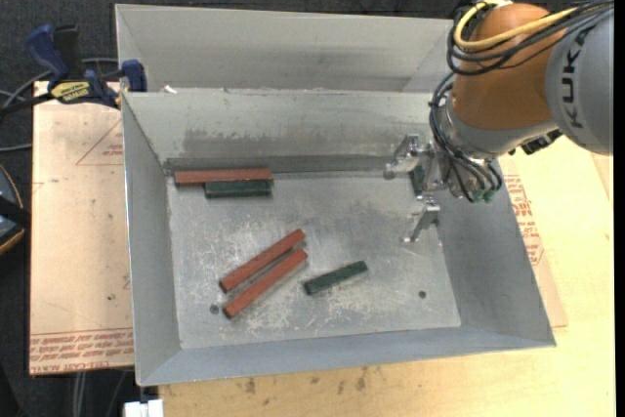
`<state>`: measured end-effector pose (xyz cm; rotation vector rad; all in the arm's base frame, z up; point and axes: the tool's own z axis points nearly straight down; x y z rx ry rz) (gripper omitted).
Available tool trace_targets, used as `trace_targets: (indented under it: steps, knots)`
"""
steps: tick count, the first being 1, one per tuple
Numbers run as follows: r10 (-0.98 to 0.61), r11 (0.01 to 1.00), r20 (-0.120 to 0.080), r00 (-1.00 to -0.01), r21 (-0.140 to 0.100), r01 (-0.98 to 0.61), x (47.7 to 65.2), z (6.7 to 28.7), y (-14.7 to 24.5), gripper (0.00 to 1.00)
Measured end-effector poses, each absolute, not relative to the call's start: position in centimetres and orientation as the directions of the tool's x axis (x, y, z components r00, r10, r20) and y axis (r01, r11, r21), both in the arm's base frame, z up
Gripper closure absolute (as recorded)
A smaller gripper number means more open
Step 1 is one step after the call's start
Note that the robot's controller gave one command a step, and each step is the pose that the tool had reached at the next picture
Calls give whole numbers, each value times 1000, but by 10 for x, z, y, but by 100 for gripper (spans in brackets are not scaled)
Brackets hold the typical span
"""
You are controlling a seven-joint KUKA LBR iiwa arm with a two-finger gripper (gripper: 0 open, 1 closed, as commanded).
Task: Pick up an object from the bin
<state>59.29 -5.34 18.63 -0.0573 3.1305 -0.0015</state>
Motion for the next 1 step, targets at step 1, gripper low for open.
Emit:
trace_targets:
  steps: [1]
  knots:
    - [0, 1000, -5, -1000, 1, 0, 581, 124, -23, 0]
